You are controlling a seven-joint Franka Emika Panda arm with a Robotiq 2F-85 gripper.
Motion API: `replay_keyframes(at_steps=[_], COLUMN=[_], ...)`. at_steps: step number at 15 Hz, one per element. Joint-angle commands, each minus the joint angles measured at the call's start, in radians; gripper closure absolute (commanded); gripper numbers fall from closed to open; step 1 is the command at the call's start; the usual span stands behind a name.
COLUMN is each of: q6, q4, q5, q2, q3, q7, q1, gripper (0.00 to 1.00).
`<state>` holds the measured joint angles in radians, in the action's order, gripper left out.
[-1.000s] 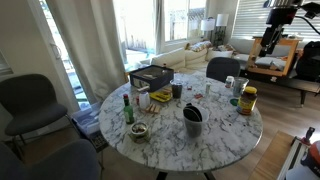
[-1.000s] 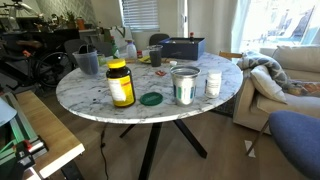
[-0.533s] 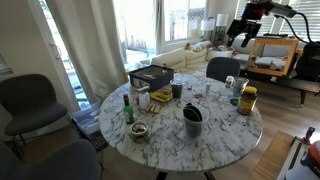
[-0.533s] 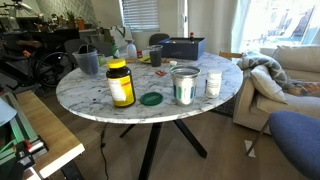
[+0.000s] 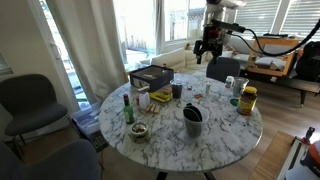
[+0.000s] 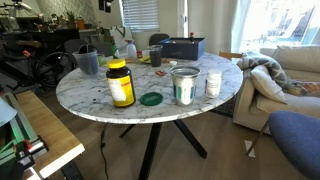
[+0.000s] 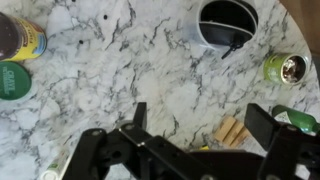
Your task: Pick up the wooden block on the table top and put it on the wooden block that is on top of the white bottle
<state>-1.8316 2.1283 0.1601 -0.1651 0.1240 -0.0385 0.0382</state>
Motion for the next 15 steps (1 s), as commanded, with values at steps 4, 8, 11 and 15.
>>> replay_keyframes(at_steps=[4, 8, 11, 15], q6=[0.060, 0.027, -0.197, -0.427], q4=[-0.083, -0.109, -0.098, -0.125], q5=[0.001, 0.060, 0.074, -0.047], q2=[0.093, 0.143, 0.228, 0.392], q3=[-0.019, -0.034, -0.075, -0.105], q7=[0.003, -0.223, -0.404, -0.708], q1=[0.015, 0.013, -0.011, -0.069], gripper=[0.00, 0.00, 0.00, 0.00])
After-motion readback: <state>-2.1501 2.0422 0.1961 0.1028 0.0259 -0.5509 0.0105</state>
